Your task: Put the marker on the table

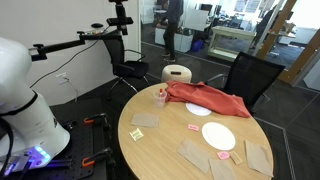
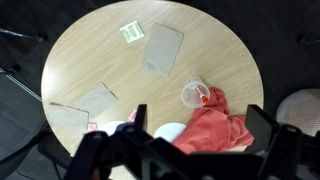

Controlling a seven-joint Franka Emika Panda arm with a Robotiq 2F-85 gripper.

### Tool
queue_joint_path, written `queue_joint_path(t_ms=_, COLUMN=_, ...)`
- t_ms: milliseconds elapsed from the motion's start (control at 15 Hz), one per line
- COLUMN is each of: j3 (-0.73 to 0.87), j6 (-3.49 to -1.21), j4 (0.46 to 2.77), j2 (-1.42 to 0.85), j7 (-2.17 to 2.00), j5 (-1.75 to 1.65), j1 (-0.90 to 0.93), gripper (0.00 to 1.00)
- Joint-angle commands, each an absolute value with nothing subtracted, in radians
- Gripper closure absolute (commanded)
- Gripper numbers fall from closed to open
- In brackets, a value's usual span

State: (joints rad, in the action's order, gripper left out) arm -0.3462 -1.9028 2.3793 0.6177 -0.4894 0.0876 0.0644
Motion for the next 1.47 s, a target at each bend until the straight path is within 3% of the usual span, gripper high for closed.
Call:
queue_joint_path(t_ms=0, j3=-0.279, j6=-2.013, j4=2.378, j2=0.542, j7=-0.346, j5=0.076, j1=0.089, gripper=0.0)
queue_joint_path(t_ms=867, j3=-0.138, j6=-2.397, j4=2.395, j2=0.234, j7=0.201, j5=0.105, j1=0.169, gripper=0.0)
queue_joint_path(t_ms=1400, j3=-0.14, j6=-2.396, j4=2.392, j2=0.197, j7=0.228, j5=0.093, j1=0.172, gripper=0.0)
